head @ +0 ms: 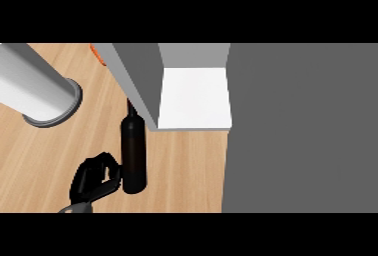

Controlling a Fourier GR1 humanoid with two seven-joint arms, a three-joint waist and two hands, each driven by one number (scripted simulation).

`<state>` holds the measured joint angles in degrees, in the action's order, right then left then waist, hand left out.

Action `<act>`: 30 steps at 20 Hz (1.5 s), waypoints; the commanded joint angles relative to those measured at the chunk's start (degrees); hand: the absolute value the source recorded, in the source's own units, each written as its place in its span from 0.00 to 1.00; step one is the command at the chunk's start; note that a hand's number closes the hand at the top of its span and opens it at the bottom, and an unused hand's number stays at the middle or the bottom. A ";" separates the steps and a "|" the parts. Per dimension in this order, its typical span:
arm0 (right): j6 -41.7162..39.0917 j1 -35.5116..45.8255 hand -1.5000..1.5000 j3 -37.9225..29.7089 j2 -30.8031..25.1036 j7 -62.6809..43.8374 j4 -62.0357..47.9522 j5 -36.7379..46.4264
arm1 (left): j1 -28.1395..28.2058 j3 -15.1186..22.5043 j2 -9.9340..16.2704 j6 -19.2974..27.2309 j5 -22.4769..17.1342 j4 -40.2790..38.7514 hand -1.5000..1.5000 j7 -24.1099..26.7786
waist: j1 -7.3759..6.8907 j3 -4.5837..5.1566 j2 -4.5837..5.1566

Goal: Pick up the wine, place it into the cabinet and close the cabinet

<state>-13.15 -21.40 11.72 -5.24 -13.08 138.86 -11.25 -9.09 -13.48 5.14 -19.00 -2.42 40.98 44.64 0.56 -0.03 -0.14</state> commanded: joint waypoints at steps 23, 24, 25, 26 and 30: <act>-2.76 -3.96 0.00 -7.18 -2.92 -2.21 8.21 -9.10 | -6.82 20.31 -5.08 31.08 6.55 23.64 1.00 -27.60 | 0.27 0.02 0.04; -3.24 -5.45 0.00 -2.65 0.45 3.62 2.70 -3.28 | -6.36 20.81 -5.08 30.36 8.18 24.92 1.00 -29.14 | 0.15 0.00 -0.02; -1.91 -5.61 0.00 -1.31 -0.14 -0.86 7.63 -3.48 | -10.37 21.25 -5.07 32.70 9.28 22.41 1.00 -31.01 | 0.76 0.04 0.03; -2.07 -5.30 0.00 -0.72 0.30 0.21 5.04 -2.23 | -11.16 20.46 -5.07 31.20 10.58 23.37 1.00 -33.17 | 0.40 0.02 0.03; -3.48 -8.06 0.00 -2.61 -0.49 1.57 6.85 -4.70 | -13.07 25.85 -5.06 38.41 10.21 22.22 1.00 -34.37 | 1.00 0.02 0.02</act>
<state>-16.29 -25.49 9.45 -5.44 -9.83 138.74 -11.56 -14.15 9.89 1.27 14.03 7.09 64.14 14.48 0.61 -0.17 -0.31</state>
